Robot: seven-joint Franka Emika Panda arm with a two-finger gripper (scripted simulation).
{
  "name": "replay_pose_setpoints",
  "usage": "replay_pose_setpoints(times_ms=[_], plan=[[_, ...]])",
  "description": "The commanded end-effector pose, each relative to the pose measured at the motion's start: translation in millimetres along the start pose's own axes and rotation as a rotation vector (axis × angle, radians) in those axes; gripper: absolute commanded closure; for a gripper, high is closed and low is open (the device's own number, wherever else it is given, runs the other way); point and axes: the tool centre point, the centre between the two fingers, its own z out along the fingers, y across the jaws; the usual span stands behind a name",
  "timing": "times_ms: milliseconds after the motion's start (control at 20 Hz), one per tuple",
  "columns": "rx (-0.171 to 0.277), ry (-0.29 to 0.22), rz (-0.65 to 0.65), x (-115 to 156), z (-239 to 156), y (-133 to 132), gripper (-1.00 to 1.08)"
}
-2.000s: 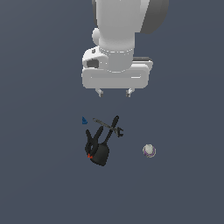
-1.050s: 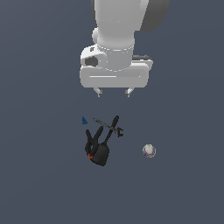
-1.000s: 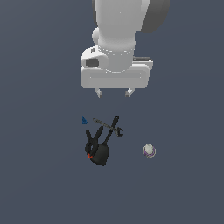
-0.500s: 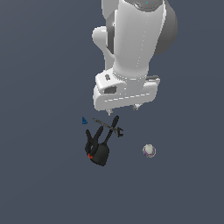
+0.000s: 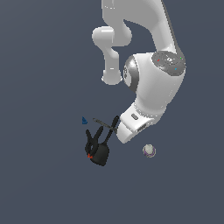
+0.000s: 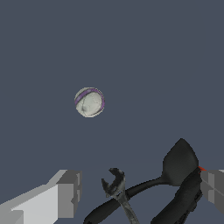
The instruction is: Pick up a designated object from a clutter of objects.
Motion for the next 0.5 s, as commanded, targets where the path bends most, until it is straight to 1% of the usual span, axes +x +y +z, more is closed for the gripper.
replay_pose_setpoints(times_ms=[0, 200, 450], plan=[[0.004, 0.002, -0.100, 17, 23, -11, -0.92], [0.013, 0.007, -0.237, 38, 57, -29, -0.92], [0.023, 0.015, -0.361, 55, 88, -48, -0.92]])
